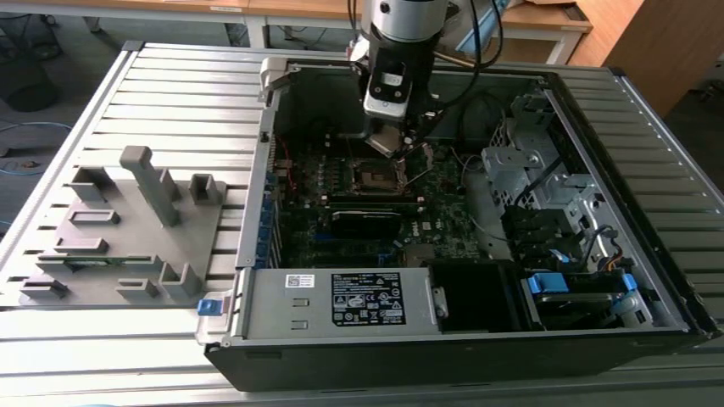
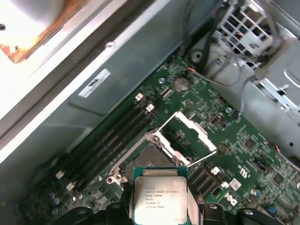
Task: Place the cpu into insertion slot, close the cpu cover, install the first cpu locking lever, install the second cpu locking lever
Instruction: 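Place the cpu into insertion slot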
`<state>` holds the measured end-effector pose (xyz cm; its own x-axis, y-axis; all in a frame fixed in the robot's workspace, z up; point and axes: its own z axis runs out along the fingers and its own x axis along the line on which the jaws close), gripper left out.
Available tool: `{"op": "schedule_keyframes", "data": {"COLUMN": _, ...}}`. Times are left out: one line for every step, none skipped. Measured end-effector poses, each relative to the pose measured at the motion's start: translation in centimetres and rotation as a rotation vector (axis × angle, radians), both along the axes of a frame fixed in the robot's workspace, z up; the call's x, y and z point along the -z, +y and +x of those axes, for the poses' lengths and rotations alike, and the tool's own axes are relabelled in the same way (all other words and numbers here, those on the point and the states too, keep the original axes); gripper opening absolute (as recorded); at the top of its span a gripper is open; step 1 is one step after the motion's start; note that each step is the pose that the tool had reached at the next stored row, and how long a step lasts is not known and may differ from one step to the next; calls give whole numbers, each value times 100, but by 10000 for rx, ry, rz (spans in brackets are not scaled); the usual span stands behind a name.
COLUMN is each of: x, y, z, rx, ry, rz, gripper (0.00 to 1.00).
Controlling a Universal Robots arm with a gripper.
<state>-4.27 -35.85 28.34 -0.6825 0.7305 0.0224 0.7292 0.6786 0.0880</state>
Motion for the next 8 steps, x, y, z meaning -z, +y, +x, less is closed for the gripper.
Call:
{"op": "schedule_keyframes", "data": {"x": 0, "y": 0, "z": 0, "rx": 178, "ry": 0, "rz": -1, "gripper": 54}}
{"op": "schedule_keyframes", "data": {"x": 1, "y": 0, "z": 0, "rx": 359, "ry": 0, "rz": 0, "gripper": 54}}
{"op": "schedule_keyframes", "data": {"x": 2, "y": 0, "z": 0, "rx": 538, "ry": 0, "rz": 0, "gripper": 54}}
{"op": "schedule_keyframes", "data": {"x": 3, "y": 0, "z": 0, "rx": 735, "ry": 0, "rz": 0, "gripper": 54}}
{"op": "schedule_keyframes", "data": {"x": 3, "y": 0, "z": 0, "rx": 914, "ry": 1, "rz": -1, "gripper": 54}}
{"op": "schedule_keyframes", "data": {"x": 4, "y": 0, "z": 0, "rx": 1094, "ry": 1, "rz": -1, "gripper": 54}}
{"op": "schedule_keyframes", "data": {"x": 4, "y": 0, "z": 0, "rx": 1275, "ry": 1, "rz": 0, "gripper": 54}}
{"op": "schedule_keyframes", "data": {"x": 5, "y": 0, "z": 0, "rx": 1453, "ry": 1, "rz": -1, "gripper": 54}}
